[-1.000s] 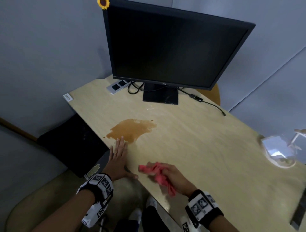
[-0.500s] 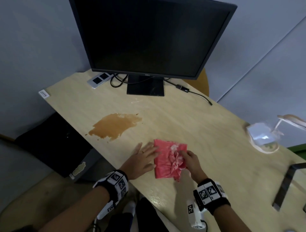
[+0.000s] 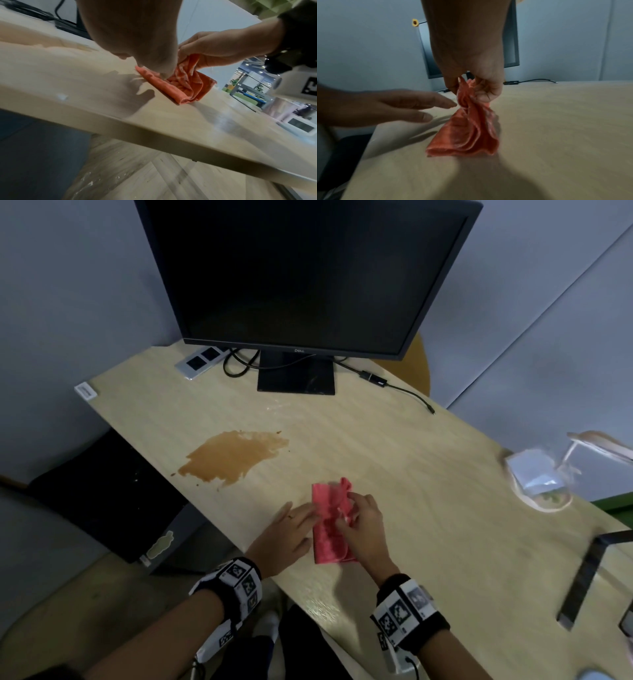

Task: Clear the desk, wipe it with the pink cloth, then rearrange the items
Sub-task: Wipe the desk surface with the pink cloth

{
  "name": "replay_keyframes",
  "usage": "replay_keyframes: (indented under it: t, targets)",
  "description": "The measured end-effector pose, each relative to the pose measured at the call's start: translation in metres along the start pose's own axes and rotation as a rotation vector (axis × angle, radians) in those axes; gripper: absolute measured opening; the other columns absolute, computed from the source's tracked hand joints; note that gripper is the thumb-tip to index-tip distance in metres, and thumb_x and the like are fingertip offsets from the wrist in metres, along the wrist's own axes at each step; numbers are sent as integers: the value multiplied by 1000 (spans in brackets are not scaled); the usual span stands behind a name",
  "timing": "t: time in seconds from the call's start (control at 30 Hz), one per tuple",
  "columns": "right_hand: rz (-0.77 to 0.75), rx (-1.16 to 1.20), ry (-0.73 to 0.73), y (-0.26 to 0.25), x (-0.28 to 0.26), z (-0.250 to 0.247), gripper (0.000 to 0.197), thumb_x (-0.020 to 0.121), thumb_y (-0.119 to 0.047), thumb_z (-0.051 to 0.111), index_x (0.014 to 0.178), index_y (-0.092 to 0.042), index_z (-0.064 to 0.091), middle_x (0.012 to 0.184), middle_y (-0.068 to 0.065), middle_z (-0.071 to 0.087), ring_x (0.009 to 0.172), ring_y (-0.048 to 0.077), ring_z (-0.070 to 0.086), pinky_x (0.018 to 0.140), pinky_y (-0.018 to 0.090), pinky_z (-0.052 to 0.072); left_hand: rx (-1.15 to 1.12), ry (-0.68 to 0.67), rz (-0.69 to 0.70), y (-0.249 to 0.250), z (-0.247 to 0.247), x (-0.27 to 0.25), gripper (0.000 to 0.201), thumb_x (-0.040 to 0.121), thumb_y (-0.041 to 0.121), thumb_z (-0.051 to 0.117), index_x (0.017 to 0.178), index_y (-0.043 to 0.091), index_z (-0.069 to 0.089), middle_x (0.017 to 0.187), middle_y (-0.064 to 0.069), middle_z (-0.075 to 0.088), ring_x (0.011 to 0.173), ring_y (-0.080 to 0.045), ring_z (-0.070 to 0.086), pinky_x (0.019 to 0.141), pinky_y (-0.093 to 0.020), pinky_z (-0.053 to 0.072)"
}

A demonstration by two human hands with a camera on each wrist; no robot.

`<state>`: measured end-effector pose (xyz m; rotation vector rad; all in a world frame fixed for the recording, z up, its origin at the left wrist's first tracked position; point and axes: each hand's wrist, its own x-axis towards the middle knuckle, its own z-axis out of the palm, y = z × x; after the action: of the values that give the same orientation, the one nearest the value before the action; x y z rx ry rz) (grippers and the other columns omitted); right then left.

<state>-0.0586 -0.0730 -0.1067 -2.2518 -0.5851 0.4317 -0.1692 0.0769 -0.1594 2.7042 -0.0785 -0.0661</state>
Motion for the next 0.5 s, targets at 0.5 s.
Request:
replay_keyframes:
  t: [0.5]
  targets:
    - [-210,-24,60,18,-6,13,40,90,-27,36,114,-6,61,117,8,60,103,20,55,89,29,44,16,-114,131,0,1,11,50,96,39,29,145,26,33,153,12,31,145,-5,15,121,-42,4]
